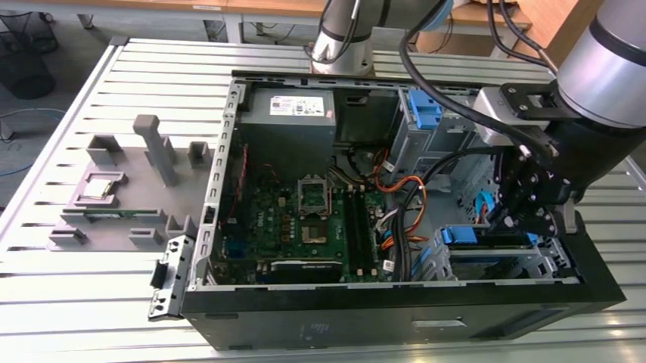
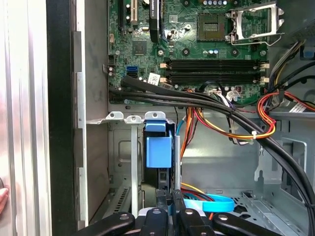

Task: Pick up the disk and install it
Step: 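Insert the first disk wire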

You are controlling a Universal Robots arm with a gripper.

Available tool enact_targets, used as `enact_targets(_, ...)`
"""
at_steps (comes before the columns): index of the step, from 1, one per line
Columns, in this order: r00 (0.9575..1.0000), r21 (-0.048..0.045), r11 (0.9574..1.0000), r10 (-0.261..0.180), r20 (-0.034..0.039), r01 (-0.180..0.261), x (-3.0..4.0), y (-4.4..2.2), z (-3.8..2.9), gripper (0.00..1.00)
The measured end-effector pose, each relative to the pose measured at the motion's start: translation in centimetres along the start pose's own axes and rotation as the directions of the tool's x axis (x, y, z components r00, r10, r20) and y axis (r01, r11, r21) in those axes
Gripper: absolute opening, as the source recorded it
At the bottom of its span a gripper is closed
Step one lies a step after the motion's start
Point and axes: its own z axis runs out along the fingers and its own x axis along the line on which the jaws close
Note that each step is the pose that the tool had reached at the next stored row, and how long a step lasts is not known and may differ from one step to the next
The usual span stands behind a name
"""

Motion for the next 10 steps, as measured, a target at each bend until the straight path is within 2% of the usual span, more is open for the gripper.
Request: enact_targets(10, 1.0, 0.0, 1.0, 0.0, 0.0001, 0.0, 0.0, 0.01, 0.18, 0.16)
